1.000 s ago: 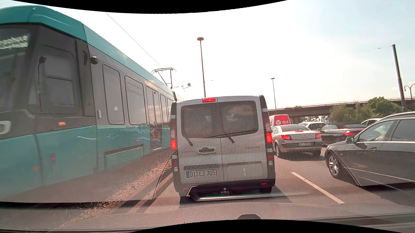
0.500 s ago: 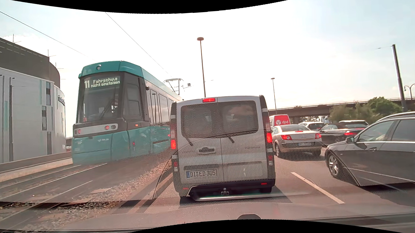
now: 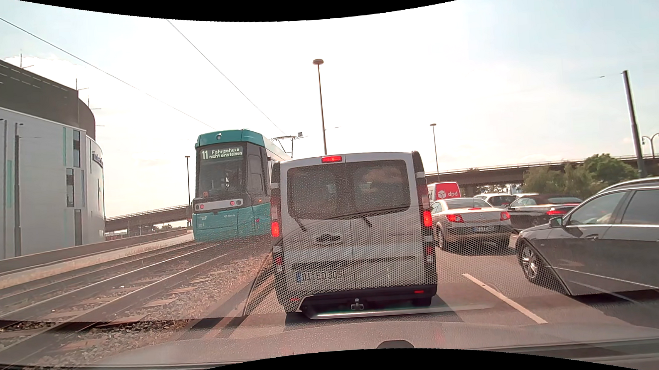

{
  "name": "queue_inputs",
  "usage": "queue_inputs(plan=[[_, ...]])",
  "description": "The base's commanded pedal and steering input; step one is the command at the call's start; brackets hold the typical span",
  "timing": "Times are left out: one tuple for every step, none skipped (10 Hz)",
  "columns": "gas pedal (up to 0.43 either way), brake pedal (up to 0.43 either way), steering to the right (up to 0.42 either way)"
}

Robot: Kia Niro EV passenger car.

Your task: Follow the waypoints while adhering to traffic rules and regulations

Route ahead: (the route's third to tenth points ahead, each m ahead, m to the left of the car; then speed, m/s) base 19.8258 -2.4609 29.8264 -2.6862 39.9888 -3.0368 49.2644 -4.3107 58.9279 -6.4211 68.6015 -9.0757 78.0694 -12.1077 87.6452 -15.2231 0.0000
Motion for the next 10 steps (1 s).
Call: queue_inputs(plan=[[0.000,0.250,-0.003],[0.000,0.244,-0.003],[0.000,0.244,-0.003],[0.000,0.250,-0.003],[0.000,0.250,-0.003],[0.000,0.250,-0.003],[0.000,0.250,-0.003],[0.000,0.250,-0.003],[0.000,0.244,-0.003],[0.000,0.244,-0.003]])
